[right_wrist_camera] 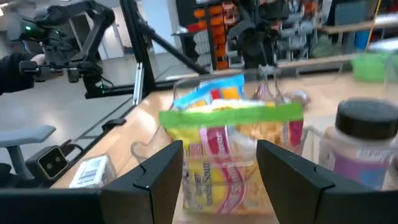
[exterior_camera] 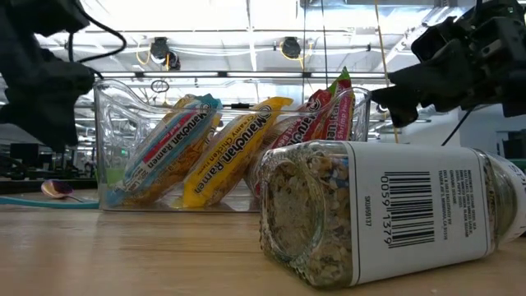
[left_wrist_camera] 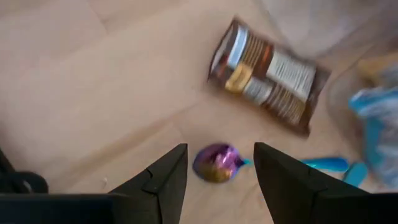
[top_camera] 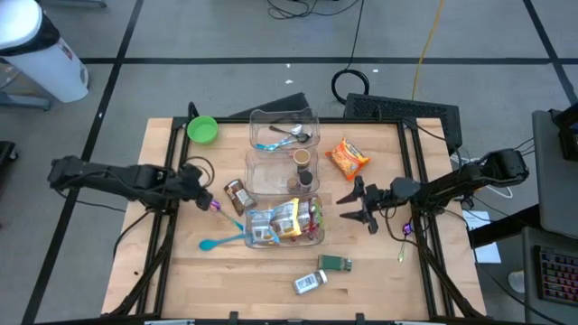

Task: Pick & Place Food Item
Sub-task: Put the left blue spoon into the top transparent bin

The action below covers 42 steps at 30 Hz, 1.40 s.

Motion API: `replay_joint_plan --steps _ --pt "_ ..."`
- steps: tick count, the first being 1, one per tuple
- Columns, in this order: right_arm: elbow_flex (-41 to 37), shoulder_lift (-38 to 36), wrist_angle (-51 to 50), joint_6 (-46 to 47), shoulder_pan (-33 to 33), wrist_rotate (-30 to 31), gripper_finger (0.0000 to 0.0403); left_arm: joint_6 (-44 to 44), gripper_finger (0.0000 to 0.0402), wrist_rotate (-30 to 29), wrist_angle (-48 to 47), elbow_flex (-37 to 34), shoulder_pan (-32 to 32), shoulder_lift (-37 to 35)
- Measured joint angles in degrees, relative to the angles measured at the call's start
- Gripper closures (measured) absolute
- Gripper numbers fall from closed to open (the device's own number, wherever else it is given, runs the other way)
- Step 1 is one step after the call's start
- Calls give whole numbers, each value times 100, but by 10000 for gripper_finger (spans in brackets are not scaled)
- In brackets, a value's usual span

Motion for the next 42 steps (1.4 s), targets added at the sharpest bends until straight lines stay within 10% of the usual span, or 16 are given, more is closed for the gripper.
replay_joint_plan --steps 35,42 --pt "-2 0 -354 248 780 223 204 1318 218 1155 1022 -54 683 2809" --pt "-2 0 -343 227 780 221 204 2015 319 1730 1128 -42 800 2888"
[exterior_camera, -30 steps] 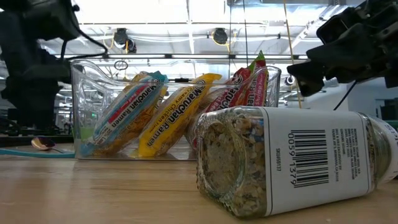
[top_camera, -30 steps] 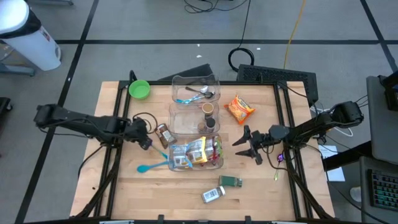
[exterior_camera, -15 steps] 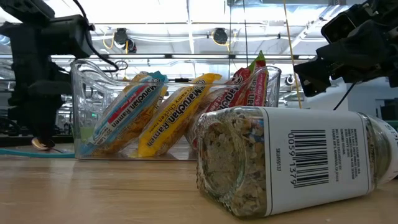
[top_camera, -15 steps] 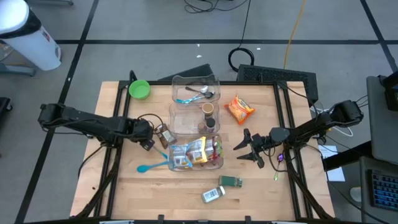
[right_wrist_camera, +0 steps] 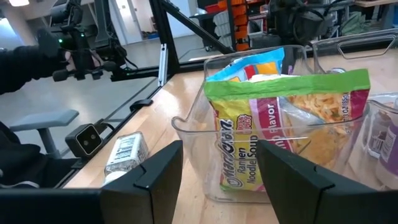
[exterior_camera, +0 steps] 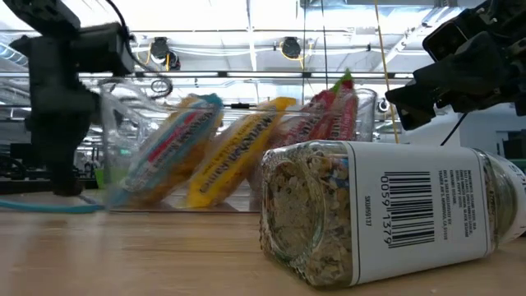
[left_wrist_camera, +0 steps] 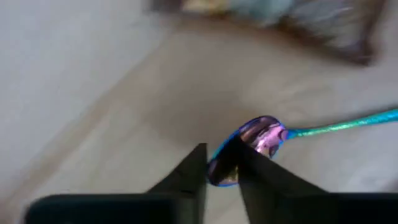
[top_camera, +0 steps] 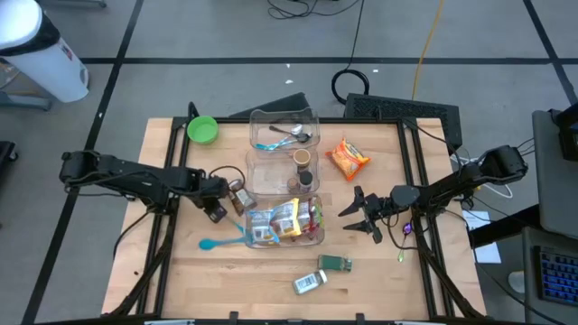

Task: Pick & Place Food Item
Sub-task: Put the left blue spoon into the top transparent bin

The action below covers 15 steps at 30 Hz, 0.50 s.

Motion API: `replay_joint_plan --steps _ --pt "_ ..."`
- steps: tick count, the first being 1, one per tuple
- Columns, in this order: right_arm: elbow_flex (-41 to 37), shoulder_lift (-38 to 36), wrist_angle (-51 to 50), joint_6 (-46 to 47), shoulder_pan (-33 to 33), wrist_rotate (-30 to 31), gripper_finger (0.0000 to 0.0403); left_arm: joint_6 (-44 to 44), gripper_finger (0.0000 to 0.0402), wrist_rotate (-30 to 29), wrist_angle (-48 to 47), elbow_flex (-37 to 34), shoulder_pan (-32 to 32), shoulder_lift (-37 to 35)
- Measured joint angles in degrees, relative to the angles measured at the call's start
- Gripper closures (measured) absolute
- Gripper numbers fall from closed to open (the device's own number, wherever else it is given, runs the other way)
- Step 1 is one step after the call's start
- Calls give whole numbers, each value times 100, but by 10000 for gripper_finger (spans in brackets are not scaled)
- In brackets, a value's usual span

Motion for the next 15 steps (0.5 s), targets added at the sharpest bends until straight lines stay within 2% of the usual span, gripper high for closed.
replay_joint_plan --steps 2,3,7,15 --pt "0 0 3 -13 0 0 204 227 364 213 93 37 26 -22" --pt "0 0 9 -17 0 0 204 324 374 293 95 89 43 -73" --pt "0 0 13 -23 0 0 204 613 379 331 -191 440 96 -234" --pt "-2 0 14 -25 0 0 204 686 396 -724 -3071 2406 28 -273"
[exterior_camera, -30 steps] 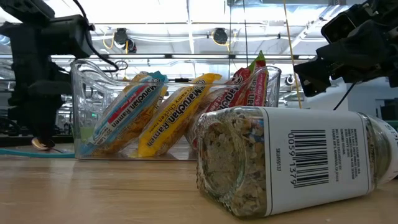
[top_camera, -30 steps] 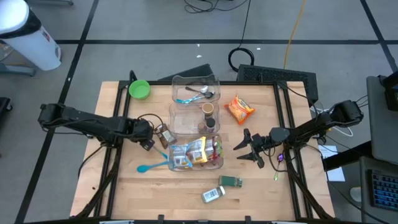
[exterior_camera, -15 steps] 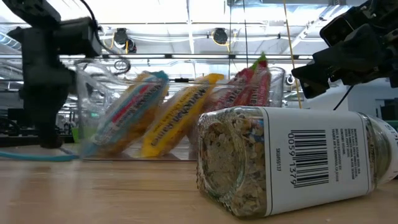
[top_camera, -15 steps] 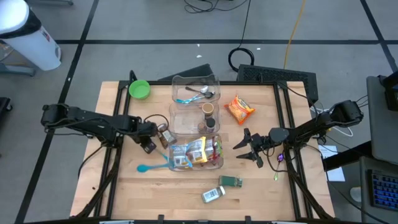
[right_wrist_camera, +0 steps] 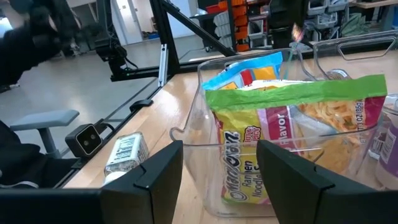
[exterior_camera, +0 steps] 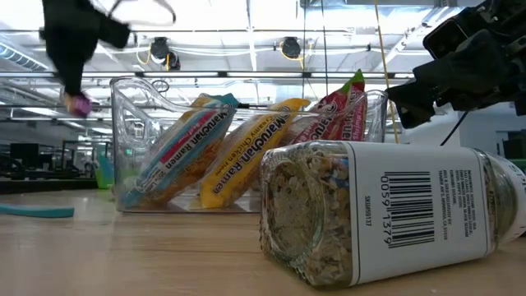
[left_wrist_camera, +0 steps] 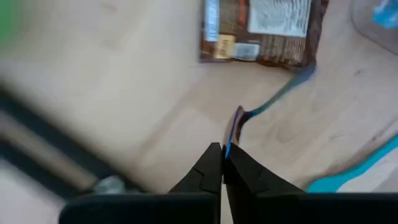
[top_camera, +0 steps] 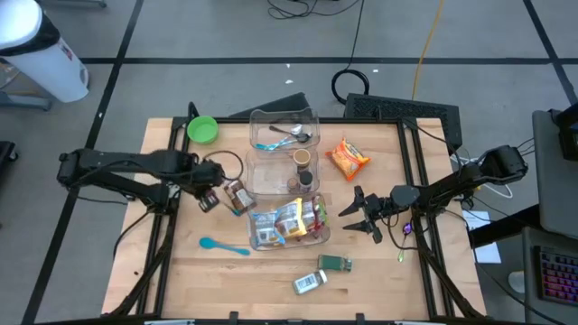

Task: Pick & Place Food Item
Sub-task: Put the left blue spoon into the top transparent bin

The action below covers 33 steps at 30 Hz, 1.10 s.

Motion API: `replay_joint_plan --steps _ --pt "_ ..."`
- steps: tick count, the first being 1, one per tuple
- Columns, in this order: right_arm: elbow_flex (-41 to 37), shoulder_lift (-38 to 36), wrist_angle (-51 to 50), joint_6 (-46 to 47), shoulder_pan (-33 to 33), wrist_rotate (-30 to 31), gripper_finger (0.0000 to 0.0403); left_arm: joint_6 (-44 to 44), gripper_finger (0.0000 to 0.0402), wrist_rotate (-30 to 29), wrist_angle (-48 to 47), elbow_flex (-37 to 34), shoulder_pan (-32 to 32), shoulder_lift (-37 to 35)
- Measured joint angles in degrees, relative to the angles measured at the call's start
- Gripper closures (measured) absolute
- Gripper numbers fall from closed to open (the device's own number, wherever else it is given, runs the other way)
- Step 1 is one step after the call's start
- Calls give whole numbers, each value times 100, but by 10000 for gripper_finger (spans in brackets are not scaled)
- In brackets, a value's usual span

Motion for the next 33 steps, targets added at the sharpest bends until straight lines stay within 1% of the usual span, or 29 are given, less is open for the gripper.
replay_joint_plan --steps 3,6,10,12,14,16,17,20,23,28,33 --pt "0 0 61 -2 0 0 204 -102 399 -296 -766 867 -104 0" --pt "0 0 114 -15 0 1 204 -262 399 -603 -999 1687 -301 -2" --pt "1 0 460 -199 0 0 204 -133 399 -931 -634 2416 -691 22" --pt "51 2 697 -325 0 -16 204 105 399 -1018 -314 2615 -852 134" --pt "235 2 708 -424 0 -40 204 394 399 -1100 19 2757 -980 334" --pt "530 0 343 -509 0 -59 204 690 399 -1185 303 2886 -1064 624" --pt "718 0 2 -556 -2 -73 204 837 399 -1229 367 2942 -1084 782" --pt "1347 4 -1160 -832 -4 -203 204 1232 399 -1235 444 3199 -1100 1361" --pt "1882 4 -1855 -1063 -55 -197 204 1614 399 -1249 448 3591 -1097 2037" --pt "2381 4 -2141 -1056 -424 -180 204 2343 399 -1246 418 4630 -1098 3080" --pt "2571 4 -2136 -843 -834 -199 204 3063 399 -1198 412 5765 -1101 3817"
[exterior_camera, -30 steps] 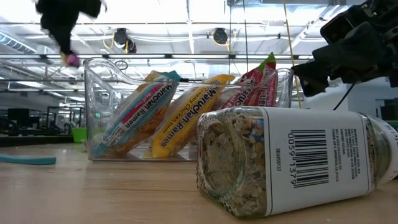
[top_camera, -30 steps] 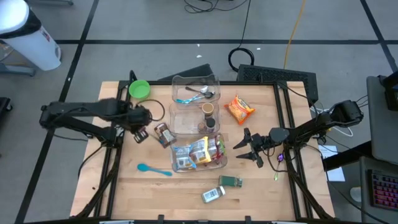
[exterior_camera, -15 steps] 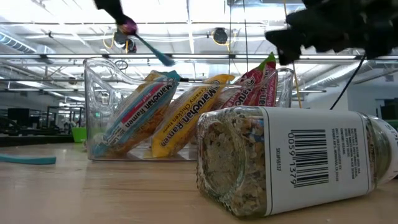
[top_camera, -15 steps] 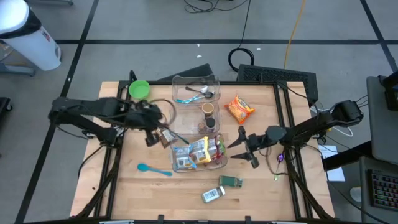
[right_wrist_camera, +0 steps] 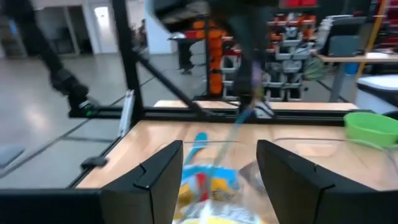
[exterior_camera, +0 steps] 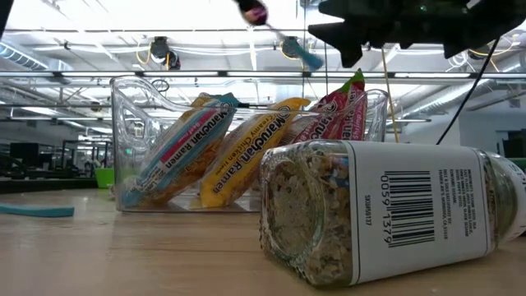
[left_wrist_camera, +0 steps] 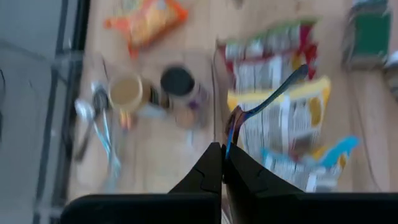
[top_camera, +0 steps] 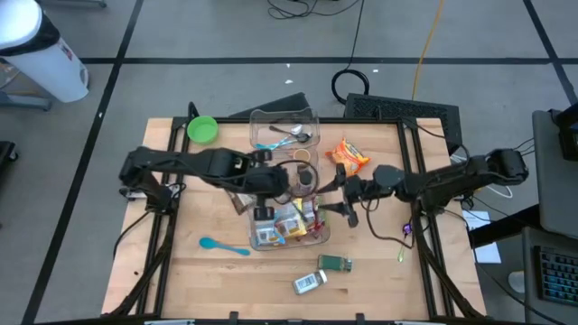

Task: Pick & Place Food Item
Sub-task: Put the left blue spoon into the top transparent bin

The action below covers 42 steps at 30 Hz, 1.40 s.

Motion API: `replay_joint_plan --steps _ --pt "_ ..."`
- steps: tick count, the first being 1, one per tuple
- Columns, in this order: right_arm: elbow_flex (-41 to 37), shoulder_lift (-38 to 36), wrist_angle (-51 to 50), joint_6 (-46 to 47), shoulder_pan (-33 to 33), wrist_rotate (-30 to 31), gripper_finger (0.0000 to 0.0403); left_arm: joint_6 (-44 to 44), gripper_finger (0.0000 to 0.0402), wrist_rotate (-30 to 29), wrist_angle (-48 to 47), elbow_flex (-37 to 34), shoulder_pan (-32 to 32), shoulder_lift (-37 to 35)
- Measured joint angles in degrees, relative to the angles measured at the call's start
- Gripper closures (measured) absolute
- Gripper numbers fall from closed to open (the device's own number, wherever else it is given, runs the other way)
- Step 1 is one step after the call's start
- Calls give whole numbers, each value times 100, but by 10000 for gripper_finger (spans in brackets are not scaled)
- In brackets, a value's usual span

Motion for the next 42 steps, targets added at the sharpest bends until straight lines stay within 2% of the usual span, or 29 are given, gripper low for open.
replay_joint_plan --steps 5,7,10,19,27,32,40,42 --pt "50 161 412 292 -159 -88 204 608 399 0 11 945 -50 574" --pt "55 296 798 396 -158 -318 204 815 399 7 24 1213 -59 801" --pt "51 447 915 489 -154 -314 204 990 399 26 20 1476 -48 1042" --pt "50 900 1696 585 -174 -144 204 1268 399 194 202 1635 -42 1221" --pt "50 964 1754 672 -174 -148 212 1427 399 358 448 1637 -41 1221" --pt "50 964 1755 668 -170 -145 255 1431 399 353 459 1637 -37 1221" --pt "41 964 1799 546 -166 47 381 1280 398 289 460 1637 -28 1220" --pt "38 964 1799 442 -170 65 389 1180 388 270 524 1637 -28 1219"
